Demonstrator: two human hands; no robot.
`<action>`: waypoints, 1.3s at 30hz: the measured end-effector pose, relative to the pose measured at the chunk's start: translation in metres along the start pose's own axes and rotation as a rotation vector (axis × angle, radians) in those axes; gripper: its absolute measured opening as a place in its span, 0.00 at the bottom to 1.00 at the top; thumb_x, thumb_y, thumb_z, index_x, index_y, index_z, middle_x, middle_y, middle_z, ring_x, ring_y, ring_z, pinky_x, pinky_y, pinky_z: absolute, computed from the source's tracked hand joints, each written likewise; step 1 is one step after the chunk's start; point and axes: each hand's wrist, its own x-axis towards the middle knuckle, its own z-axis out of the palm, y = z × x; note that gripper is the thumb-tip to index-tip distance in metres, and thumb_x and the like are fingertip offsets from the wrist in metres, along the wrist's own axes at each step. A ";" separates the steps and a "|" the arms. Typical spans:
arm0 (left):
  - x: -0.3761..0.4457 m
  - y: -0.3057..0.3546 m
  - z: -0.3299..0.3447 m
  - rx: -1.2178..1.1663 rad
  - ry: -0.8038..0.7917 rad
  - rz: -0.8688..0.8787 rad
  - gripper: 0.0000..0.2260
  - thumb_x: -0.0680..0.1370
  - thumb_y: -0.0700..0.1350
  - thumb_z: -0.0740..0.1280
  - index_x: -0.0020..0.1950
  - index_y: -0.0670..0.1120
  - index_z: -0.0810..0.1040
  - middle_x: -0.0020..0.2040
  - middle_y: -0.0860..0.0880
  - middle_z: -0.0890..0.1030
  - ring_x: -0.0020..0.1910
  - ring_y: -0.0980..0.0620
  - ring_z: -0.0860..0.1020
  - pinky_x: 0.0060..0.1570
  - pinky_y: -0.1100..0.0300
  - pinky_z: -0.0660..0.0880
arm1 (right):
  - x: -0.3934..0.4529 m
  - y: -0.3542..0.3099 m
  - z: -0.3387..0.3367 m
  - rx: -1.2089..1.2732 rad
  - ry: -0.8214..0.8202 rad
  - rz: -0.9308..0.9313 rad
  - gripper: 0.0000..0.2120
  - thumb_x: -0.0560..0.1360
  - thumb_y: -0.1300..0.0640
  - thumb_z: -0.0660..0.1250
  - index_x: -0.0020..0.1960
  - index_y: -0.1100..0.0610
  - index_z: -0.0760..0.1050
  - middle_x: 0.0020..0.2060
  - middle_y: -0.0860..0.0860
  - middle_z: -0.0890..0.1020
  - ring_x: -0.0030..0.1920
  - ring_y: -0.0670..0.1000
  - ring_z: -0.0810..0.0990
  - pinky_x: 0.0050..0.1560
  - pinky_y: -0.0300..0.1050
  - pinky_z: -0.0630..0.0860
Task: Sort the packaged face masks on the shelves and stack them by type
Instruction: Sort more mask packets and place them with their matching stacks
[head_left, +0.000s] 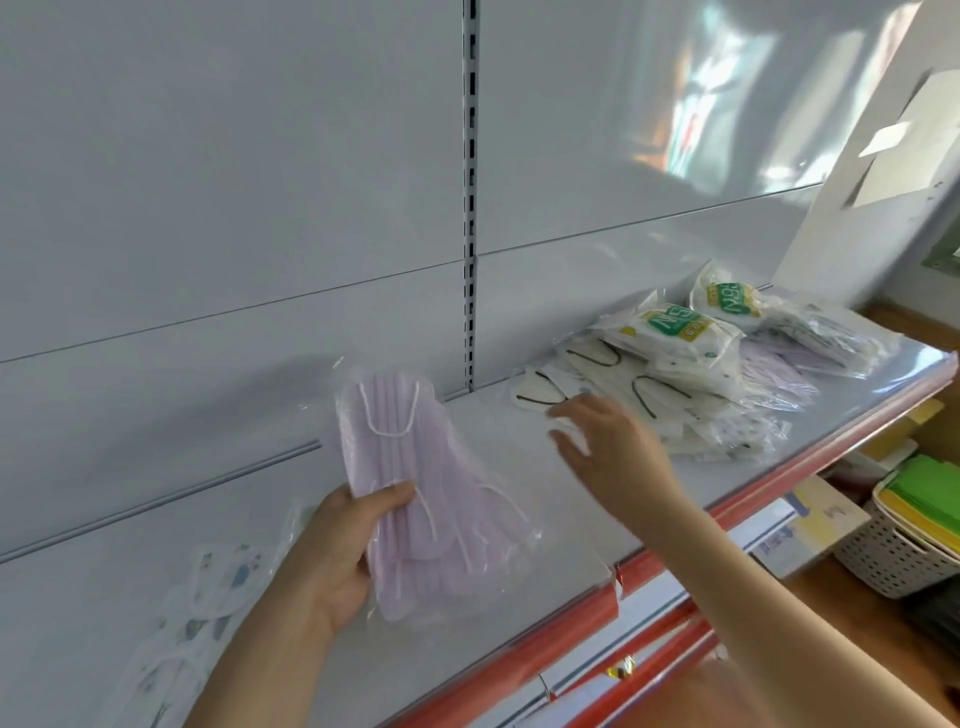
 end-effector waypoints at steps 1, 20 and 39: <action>0.000 0.000 -0.003 0.009 -0.007 0.010 0.13 0.78 0.36 0.69 0.62 0.41 0.80 0.52 0.40 0.87 0.48 0.41 0.86 0.39 0.49 0.83 | 0.001 0.011 -0.007 -0.090 0.068 0.102 0.09 0.77 0.52 0.69 0.56 0.53 0.80 0.55 0.49 0.82 0.57 0.55 0.79 0.56 0.51 0.75; -0.004 0.000 0.032 0.044 -0.116 0.011 0.12 0.78 0.37 0.68 0.61 0.43 0.82 0.52 0.40 0.86 0.52 0.38 0.85 0.57 0.37 0.79 | -0.023 0.009 0.011 0.073 -0.238 0.067 0.20 0.79 0.40 0.58 0.53 0.51 0.82 0.46 0.46 0.85 0.46 0.49 0.81 0.49 0.49 0.79; -0.004 0.020 0.058 0.016 -0.141 0.126 0.14 0.78 0.38 0.67 0.62 0.46 0.82 0.54 0.43 0.87 0.51 0.42 0.85 0.43 0.49 0.81 | -0.011 0.120 -0.051 -0.172 0.542 0.495 0.08 0.81 0.54 0.63 0.50 0.59 0.76 0.38 0.52 0.81 0.34 0.54 0.77 0.34 0.45 0.72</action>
